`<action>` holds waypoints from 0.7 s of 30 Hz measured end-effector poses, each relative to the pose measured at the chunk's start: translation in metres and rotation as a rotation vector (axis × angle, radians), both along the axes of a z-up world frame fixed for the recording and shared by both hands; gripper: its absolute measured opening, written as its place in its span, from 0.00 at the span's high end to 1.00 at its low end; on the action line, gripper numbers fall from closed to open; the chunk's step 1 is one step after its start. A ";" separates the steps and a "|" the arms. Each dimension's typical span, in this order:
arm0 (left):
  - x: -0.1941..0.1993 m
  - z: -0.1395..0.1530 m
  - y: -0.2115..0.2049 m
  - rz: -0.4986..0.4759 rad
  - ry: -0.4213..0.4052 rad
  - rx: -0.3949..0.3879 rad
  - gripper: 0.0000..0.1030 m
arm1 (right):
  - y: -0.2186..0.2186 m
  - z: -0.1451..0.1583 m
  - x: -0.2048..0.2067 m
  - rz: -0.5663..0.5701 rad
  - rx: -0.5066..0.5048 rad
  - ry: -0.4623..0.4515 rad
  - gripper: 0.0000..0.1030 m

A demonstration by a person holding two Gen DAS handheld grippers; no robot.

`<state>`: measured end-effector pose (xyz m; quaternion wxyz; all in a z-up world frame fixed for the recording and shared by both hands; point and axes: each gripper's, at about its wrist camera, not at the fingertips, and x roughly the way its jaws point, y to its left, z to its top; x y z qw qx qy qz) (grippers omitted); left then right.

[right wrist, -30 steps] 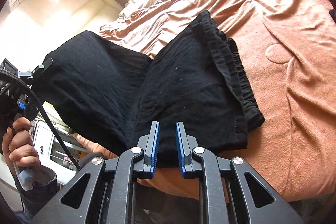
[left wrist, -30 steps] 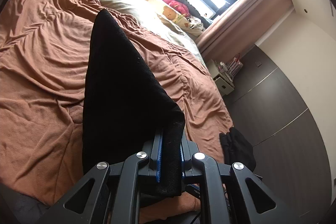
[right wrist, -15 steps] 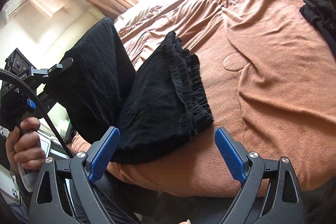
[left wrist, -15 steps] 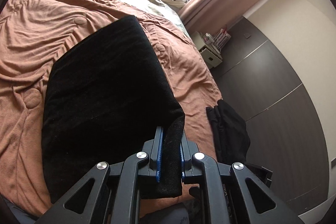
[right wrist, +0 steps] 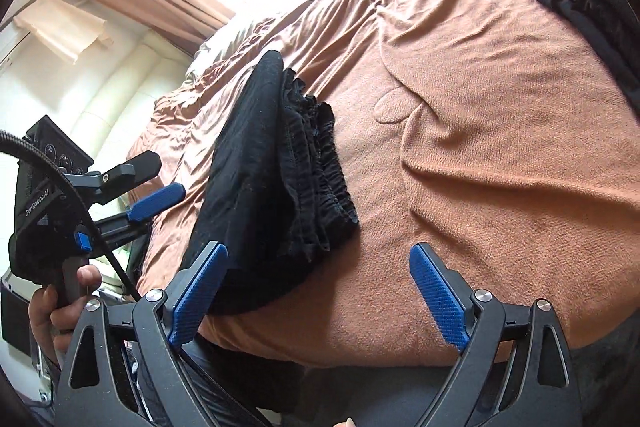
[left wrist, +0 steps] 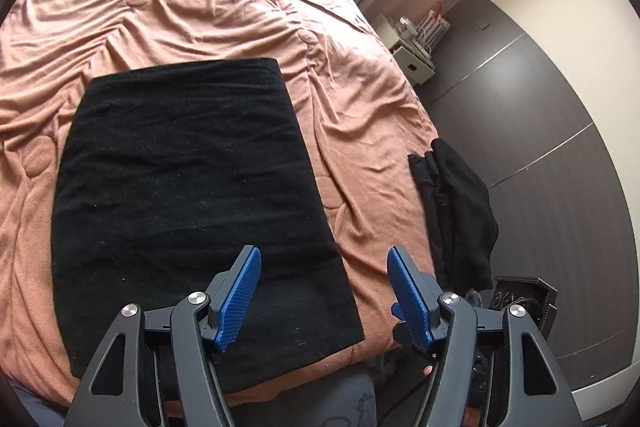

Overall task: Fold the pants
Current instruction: 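Move both open tools over the folded pants stack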

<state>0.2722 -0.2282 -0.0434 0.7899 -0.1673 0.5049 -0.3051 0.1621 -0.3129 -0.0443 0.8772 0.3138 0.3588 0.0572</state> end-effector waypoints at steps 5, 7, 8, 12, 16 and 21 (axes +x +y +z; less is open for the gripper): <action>0.000 0.006 0.027 0.046 -0.020 0.030 0.33 | 0.009 0.008 0.006 0.024 -0.014 -0.031 0.10; 0.000 0.006 0.038 0.064 -0.019 0.044 0.33 | 0.013 0.009 0.010 0.035 -0.015 -0.039 0.10; 0.000 0.006 0.043 0.072 -0.019 0.054 0.33 | 0.016 0.011 0.012 0.040 -0.018 -0.039 0.10; -0.001 0.002 0.063 0.110 -0.029 0.085 0.33 | 0.028 0.010 0.026 0.064 -0.036 -0.035 0.10; -0.001 -0.004 0.081 0.162 -0.033 0.137 0.33 | 0.041 0.010 0.041 0.083 -0.064 -0.023 0.11; 0.005 -0.016 0.103 0.213 -0.014 0.150 0.33 | 0.053 0.011 0.058 0.078 -0.111 0.003 0.28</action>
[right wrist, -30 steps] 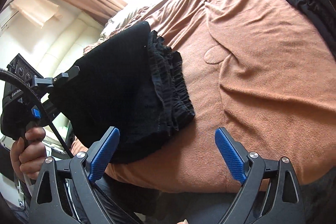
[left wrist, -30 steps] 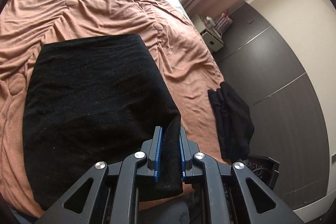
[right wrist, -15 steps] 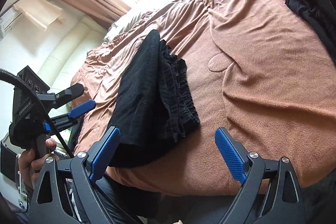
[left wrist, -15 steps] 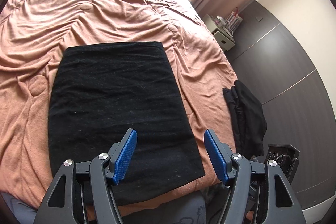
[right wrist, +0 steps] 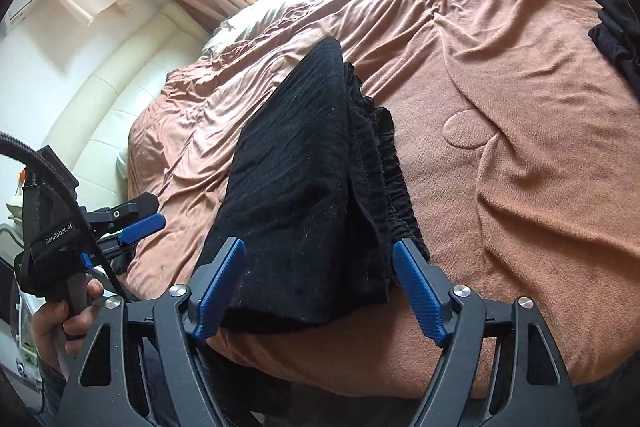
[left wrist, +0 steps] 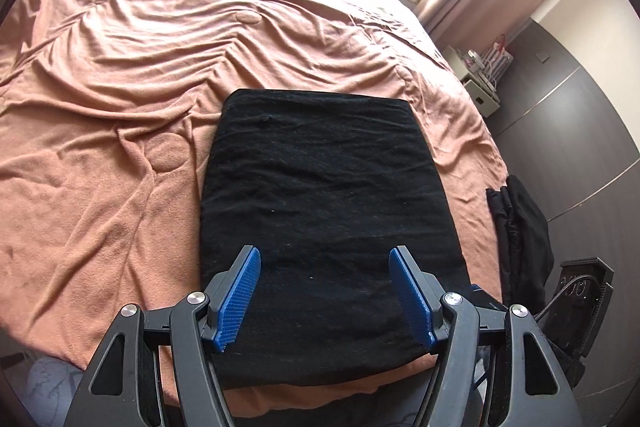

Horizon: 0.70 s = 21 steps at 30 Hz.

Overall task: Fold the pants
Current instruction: 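Move both open tools over the folded pants stack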

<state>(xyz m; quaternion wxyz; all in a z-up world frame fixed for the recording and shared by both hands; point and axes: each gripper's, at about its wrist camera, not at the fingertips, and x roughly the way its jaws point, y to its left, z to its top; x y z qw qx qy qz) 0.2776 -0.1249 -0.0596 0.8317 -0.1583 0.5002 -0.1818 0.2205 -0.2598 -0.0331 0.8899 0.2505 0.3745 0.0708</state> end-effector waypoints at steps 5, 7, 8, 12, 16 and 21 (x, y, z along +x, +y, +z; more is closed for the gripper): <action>0.006 -0.016 0.013 0.023 0.023 -0.003 0.33 | 0.008 0.009 0.009 -0.006 -0.052 -0.007 0.35; 0.009 -0.023 0.015 0.024 0.034 -0.007 0.33 | 0.011 0.010 0.014 -0.007 -0.074 -0.001 0.35; 0.010 -0.026 0.015 0.024 0.038 -0.007 0.33 | 0.012 0.010 0.015 -0.006 -0.079 0.005 0.35; 0.014 -0.039 0.014 0.023 0.056 0.000 0.33 | 0.015 0.000 0.021 -0.011 -0.118 0.048 0.37; 0.017 -0.051 0.009 0.013 0.079 -0.005 0.33 | 0.012 -0.018 0.023 -0.032 -0.125 0.111 0.37; 0.018 -0.068 0.003 0.002 0.108 0.005 0.33 | 0.012 -0.032 0.023 -0.070 -0.145 0.143 0.37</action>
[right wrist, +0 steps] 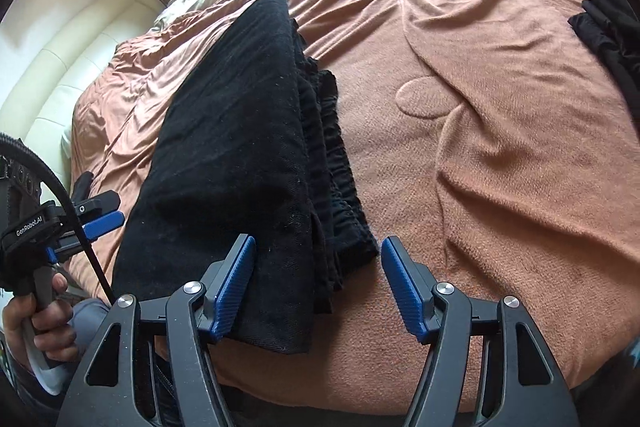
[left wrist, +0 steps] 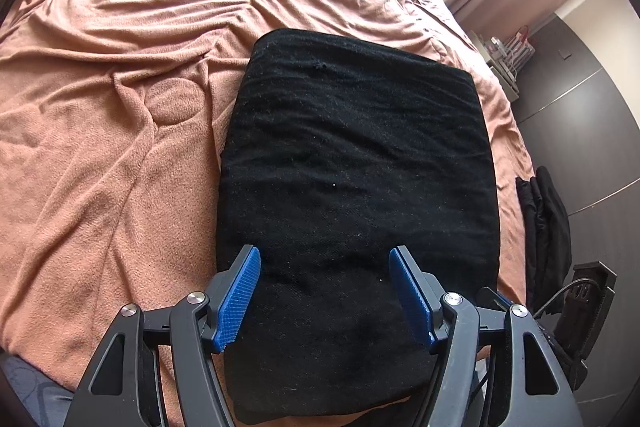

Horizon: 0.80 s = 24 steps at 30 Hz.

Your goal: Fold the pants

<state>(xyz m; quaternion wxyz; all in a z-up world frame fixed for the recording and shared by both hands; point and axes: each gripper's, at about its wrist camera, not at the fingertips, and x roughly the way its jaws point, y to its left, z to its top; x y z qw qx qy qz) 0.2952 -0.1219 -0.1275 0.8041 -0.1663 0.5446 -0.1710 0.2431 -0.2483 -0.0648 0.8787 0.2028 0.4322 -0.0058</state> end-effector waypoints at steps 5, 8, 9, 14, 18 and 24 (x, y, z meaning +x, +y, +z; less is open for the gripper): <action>-0.002 -0.003 -0.004 -0.019 -0.007 0.022 0.33 | -0.001 -0.010 -0.002 -0.027 -0.012 0.020 0.37; -0.001 0.002 0.004 -0.008 -0.011 0.006 0.33 | 0.001 -0.001 -0.003 -0.029 -0.011 0.014 0.40; 0.000 0.004 0.007 -0.001 -0.016 0.004 0.33 | 0.003 0.007 -0.004 -0.017 -0.013 0.000 0.43; 0.009 0.013 0.022 0.040 -0.034 0.005 0.33 | 0.005 0.036 0.000 0.026 -0.021 -0.064 0.55; 0.015 0.019 0.031 0.065 -0.044 0.002 0.33 | 0.010 0.055 0.006 0.067 -0.046 -0.102 0.63; 0.022 0.014 0.035 0.085 -0.033 0.008 0.33 | 0.024 0.064 0.024 0.150 -0.097 -0.117 0.68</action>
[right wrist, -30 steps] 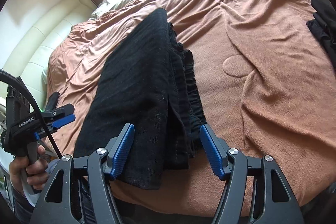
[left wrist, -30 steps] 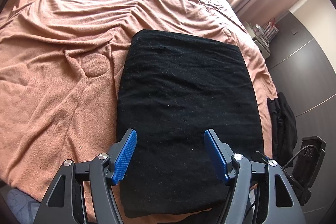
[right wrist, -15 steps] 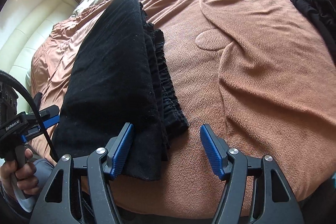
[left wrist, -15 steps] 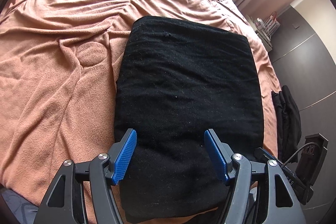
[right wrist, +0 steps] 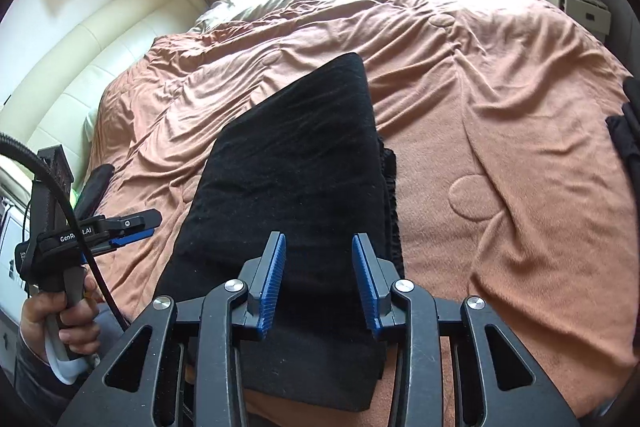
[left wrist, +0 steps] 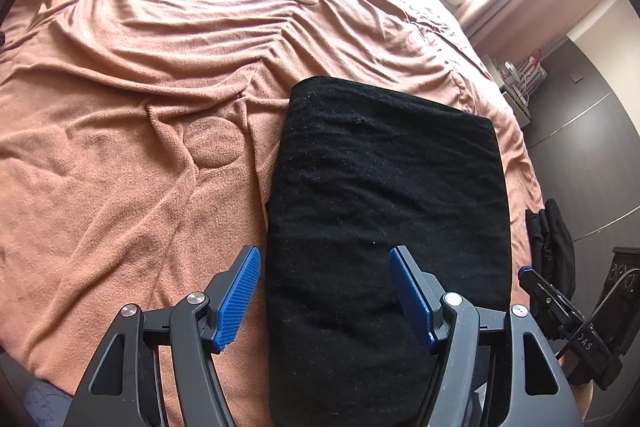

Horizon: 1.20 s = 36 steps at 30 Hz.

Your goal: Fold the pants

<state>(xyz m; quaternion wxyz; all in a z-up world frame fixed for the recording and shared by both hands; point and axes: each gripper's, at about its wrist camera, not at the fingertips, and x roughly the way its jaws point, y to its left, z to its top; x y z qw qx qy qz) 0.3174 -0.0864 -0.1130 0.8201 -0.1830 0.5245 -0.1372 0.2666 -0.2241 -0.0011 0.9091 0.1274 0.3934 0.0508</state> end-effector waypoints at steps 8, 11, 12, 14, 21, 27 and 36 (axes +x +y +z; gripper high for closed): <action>0.006 -0.015 0.006 0.053 0.031 -0.030 0.33 | 0.001 -0.024 0.041 0.051 -0.036 0.065 0.72; 0.009 -0.022 0.009 0.066 0.045 -0.032 0.33 | 0.004 -0.030 0.054 0.051 -0.060 0.088 0.76; 0.011 -0.023 0.009 0.068 0.051 -0.031 0.33 | 0.004 -0.031 0.057 0.046 -0.074 0.096 0.78; 0.013 -0.026 0.009 0.072 0.058 -0.034 0.33 | 0.008 -0.036 0.063 0.038 -0.089 0.117 0.84; 0.021 -0.021 0.012 0.078 0.048 -0.025 0.33 | 0.015 -0.026 0.082 0.035 -0.088 0.121 0.85; 0.034 -0.020 0.014 0.077 0.045 -0.027 0.33 | 0.013 -0.027 0.101 0.053 -0.096 0.122 0.85; 0.062 -0.022 0.009 0.065 0.043 -0.025 0.33 | 0.012 -0.025 0.135 0.073 -0.098 0.116 0.85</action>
